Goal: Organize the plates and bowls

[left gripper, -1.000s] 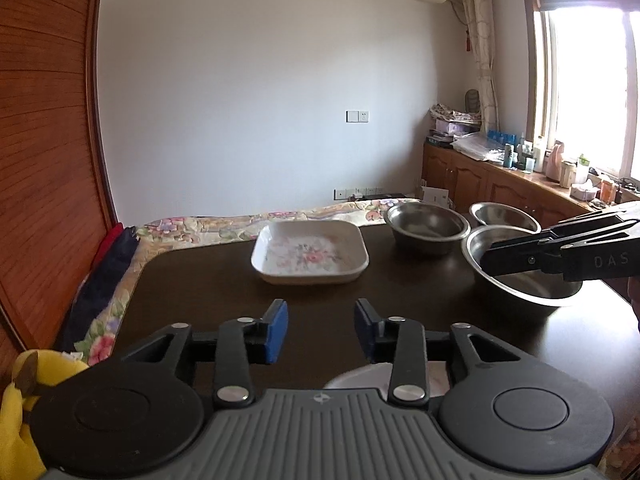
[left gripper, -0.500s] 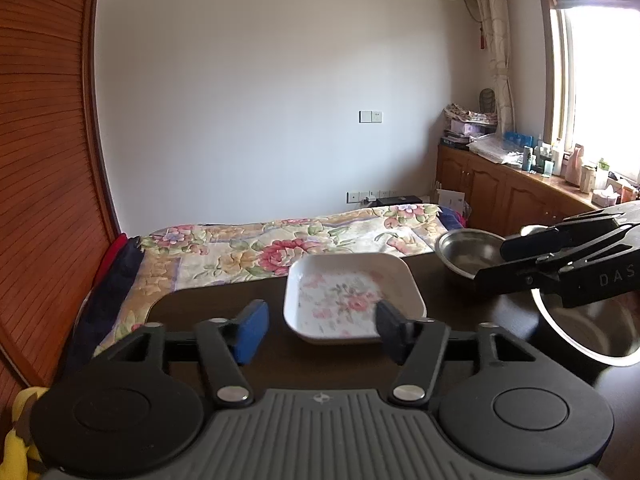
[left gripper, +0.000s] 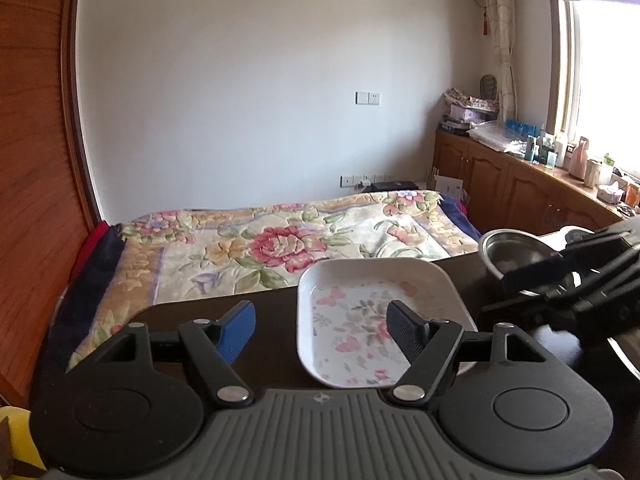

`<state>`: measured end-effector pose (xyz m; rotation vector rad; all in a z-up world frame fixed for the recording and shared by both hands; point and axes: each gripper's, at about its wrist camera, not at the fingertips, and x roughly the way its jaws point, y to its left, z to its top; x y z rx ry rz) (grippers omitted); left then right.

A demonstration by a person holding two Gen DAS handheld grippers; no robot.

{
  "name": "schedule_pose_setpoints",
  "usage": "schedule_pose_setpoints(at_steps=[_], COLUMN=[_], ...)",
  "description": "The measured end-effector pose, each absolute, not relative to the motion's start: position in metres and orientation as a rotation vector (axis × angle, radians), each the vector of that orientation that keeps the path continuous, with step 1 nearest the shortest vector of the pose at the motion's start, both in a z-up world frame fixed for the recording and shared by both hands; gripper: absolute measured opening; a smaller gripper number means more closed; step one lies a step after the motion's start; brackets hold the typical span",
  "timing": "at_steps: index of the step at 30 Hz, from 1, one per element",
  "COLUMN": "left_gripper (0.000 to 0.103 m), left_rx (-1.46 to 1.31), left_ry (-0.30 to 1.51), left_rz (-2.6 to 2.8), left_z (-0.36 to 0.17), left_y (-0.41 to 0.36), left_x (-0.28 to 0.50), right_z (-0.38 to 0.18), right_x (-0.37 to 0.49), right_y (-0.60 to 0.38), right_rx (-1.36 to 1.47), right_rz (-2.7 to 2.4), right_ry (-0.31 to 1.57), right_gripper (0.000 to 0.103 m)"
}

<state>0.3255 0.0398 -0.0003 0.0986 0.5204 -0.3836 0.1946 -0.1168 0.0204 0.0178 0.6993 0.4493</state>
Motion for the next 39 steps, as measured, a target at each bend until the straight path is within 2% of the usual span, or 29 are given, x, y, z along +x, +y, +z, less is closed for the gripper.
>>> schedule_pose_setpoints(at_steps=[2,7,22,27,30,32,34,37,39], left_gripper=[0.084,0.075,0.064,0.059,0.053,0.044,0.042,0.042,0.040], left_rx=[0.094,0.094,0.065,0.067,0.071,0.072,0.068,0.063,0.045], left_ry=[0.547,0.587,0.645,0.651,0.656,0.664,0.665,0.666,0.677], left_rz=[-0.396,-0.390,-0.410,-0.415,-0.416,-0.422,-0.425,-0.417,-0.421], left_z=[-0.006,-0.020,-0.037,-0.040,-0.042,-0.043,-0.043,-0.043,-0.042], left_y=[0.040,0.041,0.044,0.042,0.041,0.040,0.040,0.040,0.043], left_x=[0.337,0.359,0.383,0.385,0.386,0.387,0.387,0.386,0.386], right_z=[0.017,0.009,-0.009,-0.013,-0.013,-0.013,-0.015,-0.016,-0.017], right_x=[0.200,0.212,0.230,0.232,0.234,0.236,0.238,0.242,0.244], right_y=[-0.114,-0.109,-0.103,-0.104,-0.102,-0.101,-0.100,-0.099,-0.099], right_rx=[0.024,0.033,-0.041,-0.062,-0.071,-0.089,-0.101,-0.116,-0.126], right_rz=[0.463,0.473,0.425,0.419,0.419,0.415,0.412,0.401,0.394], right_ry=[0.728,0.780,0.862,0.889,0.891,0.896,0.905,0.926,0.937], right_gripper=[0.065,0.065,0.060,0.052,0.051,0.051,0.048,0.039,0.029])
